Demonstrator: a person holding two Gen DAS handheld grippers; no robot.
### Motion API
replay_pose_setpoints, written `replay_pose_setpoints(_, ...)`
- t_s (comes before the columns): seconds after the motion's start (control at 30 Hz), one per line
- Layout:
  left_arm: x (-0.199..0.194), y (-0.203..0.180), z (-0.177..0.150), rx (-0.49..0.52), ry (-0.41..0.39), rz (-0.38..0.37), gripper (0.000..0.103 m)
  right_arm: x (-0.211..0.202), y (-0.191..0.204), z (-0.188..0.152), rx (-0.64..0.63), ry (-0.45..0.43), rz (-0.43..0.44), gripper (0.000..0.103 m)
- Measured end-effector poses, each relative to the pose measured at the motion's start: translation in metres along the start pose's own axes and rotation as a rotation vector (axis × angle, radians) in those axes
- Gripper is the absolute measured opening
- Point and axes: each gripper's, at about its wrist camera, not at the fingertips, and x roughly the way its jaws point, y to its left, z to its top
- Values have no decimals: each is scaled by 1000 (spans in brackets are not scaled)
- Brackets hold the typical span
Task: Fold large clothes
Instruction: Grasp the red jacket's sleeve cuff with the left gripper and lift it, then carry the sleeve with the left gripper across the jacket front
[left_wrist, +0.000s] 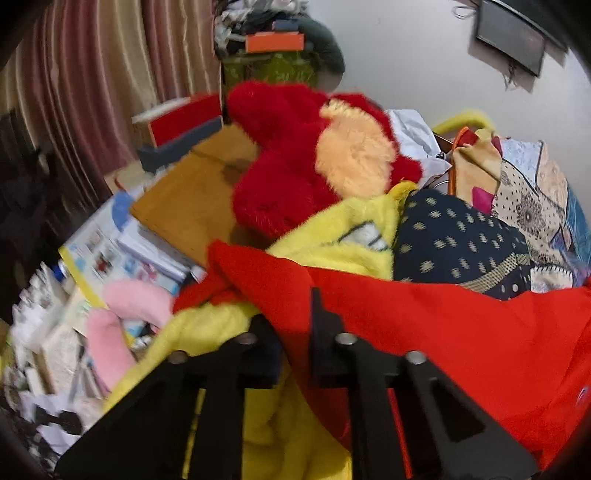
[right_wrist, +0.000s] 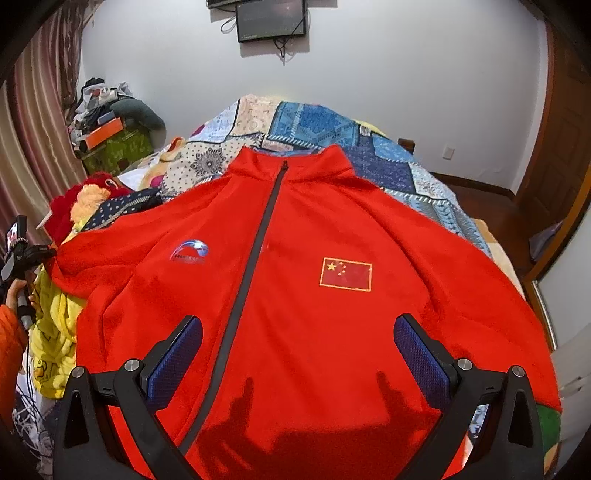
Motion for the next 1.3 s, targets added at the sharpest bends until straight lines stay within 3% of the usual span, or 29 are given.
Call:
replay_pose_setpoints(0.13, -51, -24, 14, 115, -128, 28, 7, -17, -8, 1, 8, -27, 5, 103)
replay_pose_setpoints(0.27, -114, -55, 33, 187, -255, -28, 6, -33, -16, 1, 27, -58, 22, 103)
replay_pose_setpoints(0.47, -208, -147, 50, 315, -422, -236, 6, -52, -29, 0, 38, -88, 39, 103)
replay_pose_setpoints(0.63, -253, -239, 34, 439, -469, -394, 6, -65, -46, -4, 43, -103, 37, 103)
replay_pose_setpoints(0.77, -256, -306, -8, 545, -403, -509, 6, -71, -60, -5, 46, -107, 27, 103)
replay_pose_setpoints(0.93, -220, -377, -92, 693, -176, -601, 6, -72, -80, -8, 54, -94, 11, 103)
replay_pose_setpoints(1.07, -186, -406, -158, 775, -12, -641, 6, -63, -90, -10, 57, -61, 10, 103)
replay_pose_setpoints(1.17, -175, -414, -197, 806, 70, -664, 6, -53, -93, -12, 52, -31, 7, 103)
replay_pose_setpoints(1.3, -165, -417, -227, 862, 159, -640, 10, -40, -91, -12, 31, 2, 6, 103)
